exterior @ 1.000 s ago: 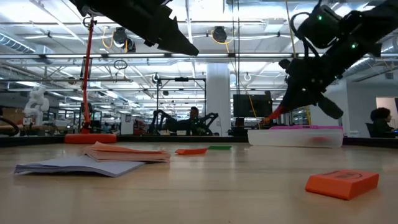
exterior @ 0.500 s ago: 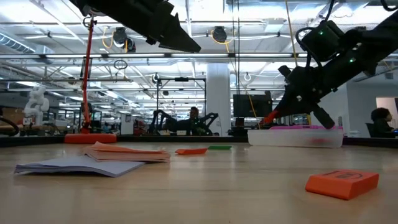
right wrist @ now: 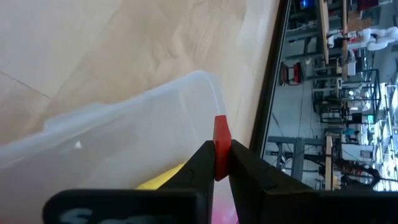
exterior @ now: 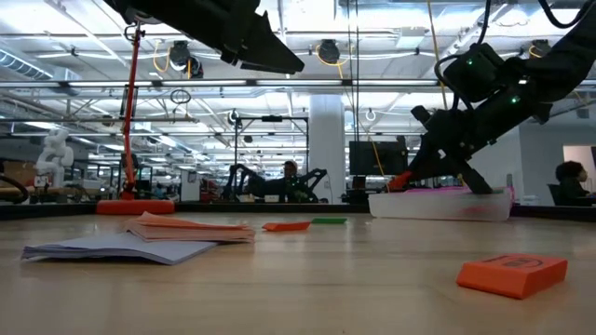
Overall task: Pack school essentials
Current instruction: Put the red eraser into the supply box
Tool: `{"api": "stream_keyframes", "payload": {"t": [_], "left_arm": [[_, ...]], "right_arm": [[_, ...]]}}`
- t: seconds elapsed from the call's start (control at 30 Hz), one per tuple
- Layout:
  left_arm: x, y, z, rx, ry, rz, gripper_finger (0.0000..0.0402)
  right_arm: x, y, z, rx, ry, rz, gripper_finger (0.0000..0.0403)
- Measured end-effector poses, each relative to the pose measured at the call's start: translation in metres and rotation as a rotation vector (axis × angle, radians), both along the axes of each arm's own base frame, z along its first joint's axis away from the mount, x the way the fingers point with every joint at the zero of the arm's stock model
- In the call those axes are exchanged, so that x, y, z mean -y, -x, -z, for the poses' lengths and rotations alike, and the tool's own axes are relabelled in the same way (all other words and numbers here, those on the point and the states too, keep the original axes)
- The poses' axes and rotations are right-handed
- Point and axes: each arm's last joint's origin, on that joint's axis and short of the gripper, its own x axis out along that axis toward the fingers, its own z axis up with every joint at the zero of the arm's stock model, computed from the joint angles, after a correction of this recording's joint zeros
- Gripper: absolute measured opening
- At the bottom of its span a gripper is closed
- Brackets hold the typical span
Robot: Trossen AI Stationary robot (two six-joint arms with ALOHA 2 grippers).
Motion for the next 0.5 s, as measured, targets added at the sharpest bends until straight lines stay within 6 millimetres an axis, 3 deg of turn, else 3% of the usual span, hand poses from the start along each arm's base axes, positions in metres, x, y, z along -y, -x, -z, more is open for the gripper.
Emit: {"api": "stream_keyframes", "payload": {"t": [0.33,0.5], "left_arm": [[0.0000,0.0001,0.0001,-0.001,0.000,0.000,0.0237],[0.0000,0.0001,0.0001,-0.001,0.000,0.000,0.0237]], "right_arm": [[-0.0004,-0.0003,0.0001,0.009,-0.010,-0.008,0.0032],[-0.0002,-0.0008,-0.0007,0.021,-0.002,-0.008,0.0058]]}}
